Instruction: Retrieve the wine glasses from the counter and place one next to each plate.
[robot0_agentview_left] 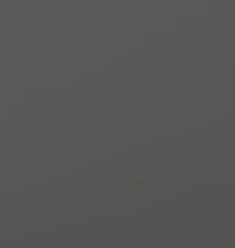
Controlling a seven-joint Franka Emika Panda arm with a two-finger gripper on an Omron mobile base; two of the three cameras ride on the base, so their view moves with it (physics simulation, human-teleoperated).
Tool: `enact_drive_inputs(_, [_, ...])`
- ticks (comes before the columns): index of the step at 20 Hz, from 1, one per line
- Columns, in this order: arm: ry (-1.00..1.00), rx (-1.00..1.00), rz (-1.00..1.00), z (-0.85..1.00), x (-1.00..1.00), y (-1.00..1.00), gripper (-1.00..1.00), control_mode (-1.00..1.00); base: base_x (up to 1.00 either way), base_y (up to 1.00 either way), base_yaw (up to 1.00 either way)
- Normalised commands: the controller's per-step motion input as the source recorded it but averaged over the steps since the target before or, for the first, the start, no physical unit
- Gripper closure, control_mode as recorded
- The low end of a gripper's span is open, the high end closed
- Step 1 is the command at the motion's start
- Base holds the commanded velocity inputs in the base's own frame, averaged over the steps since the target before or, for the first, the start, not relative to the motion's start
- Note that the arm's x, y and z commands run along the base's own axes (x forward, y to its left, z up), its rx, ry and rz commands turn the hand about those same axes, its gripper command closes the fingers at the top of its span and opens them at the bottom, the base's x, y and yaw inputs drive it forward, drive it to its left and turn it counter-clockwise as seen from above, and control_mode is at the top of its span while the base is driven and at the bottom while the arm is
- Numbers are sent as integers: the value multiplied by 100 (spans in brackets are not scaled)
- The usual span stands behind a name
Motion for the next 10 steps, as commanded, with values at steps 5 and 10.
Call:
enact_drive_inputs(5, [0,0,0,0,0,0,100,100,75,100,-59])
enact_drive_inputs(10, [0,0,0,0,0,0,100,100,70,100,-52])
